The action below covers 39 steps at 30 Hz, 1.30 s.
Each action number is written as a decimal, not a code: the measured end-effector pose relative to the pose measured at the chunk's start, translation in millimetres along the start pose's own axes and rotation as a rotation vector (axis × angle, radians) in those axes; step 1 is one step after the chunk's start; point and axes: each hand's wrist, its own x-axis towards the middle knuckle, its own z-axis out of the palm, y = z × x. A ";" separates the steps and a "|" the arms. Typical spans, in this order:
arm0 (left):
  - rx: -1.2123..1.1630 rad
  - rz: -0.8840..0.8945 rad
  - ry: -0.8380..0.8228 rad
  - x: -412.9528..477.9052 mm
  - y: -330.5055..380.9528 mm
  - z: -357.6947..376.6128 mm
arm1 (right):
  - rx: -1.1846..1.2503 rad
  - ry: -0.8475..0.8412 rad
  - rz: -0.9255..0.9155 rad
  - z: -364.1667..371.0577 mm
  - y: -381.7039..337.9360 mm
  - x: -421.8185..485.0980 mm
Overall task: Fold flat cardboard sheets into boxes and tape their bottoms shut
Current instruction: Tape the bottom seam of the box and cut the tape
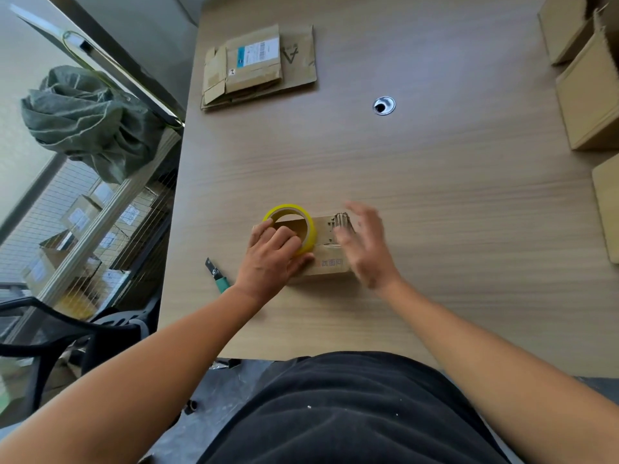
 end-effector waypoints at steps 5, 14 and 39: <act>0.017 0.134 -0.001 13.4 -8.2 -12.9 | -0.363 -0.192 -0.182 19.3 -9.7 1.4; -0.275 0.171 -0.427 74.3 -31.0 -100.3 | -0.470 -0.260 -0.171 9.1 -14.4 0.4; -0.382 -0.457 -0.744 0.1 -110.8 -45.7 | -0.464 -0.216 0.040 23.2 -22.2 11.2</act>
